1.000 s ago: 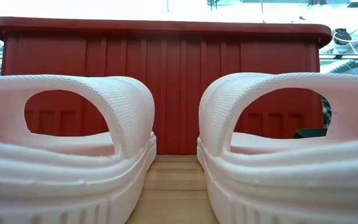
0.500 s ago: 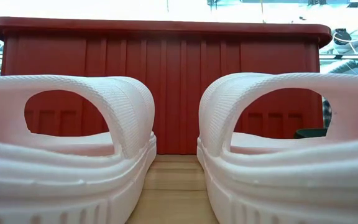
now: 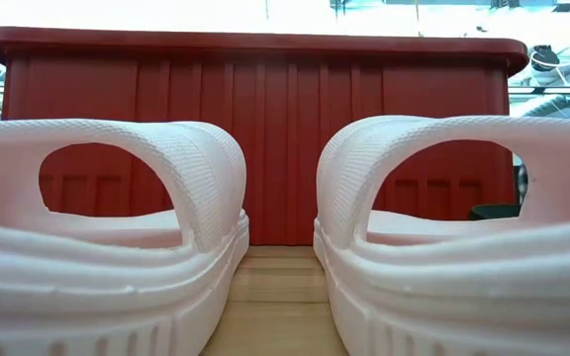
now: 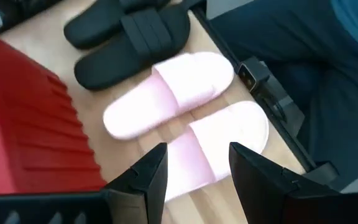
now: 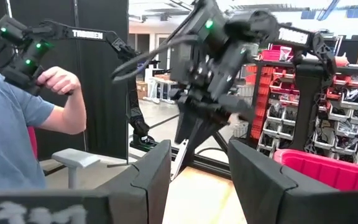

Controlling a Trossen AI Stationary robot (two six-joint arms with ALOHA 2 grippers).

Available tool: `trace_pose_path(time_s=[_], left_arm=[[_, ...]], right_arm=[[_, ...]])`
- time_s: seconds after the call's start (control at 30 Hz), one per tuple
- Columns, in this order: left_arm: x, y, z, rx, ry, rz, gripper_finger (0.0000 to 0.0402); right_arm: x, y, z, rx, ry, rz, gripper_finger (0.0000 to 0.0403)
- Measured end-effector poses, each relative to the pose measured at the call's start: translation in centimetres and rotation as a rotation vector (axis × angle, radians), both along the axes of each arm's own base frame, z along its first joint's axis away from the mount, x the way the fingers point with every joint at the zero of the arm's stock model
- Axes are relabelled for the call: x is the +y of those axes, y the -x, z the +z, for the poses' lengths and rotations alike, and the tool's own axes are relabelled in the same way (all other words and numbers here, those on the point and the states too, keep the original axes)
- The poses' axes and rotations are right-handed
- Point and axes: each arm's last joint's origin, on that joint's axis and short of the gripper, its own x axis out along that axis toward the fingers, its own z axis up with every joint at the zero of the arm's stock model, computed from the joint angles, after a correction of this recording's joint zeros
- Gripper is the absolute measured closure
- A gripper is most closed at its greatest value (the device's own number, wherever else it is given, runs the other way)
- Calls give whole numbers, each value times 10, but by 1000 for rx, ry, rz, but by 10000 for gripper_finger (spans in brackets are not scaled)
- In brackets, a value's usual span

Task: Pick and place slides into bin
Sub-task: Put the white slipper into the red bin

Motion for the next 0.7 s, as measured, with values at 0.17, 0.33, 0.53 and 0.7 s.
trace_pose_path(time_s=[0.17, 0.33, 0.53, 0.7], left_arm=[[-13, 5, -16, -13, -11, 92, 238], [-32, 9, -25, -95, 20, 70, 238], [-46, 13, -47, -120, 37, 33, 238], [-48, 15, -80, -101, 57, 60, 238]], right_arm=[[-2, -1, 0, -10, 14, -69, 250], [-2, -1, 0, -10, 14, -81, 250], [-2, -1, 0, -10, 14, -81, 250], [-2, -1, 0, -10, 14, -81, 250]])
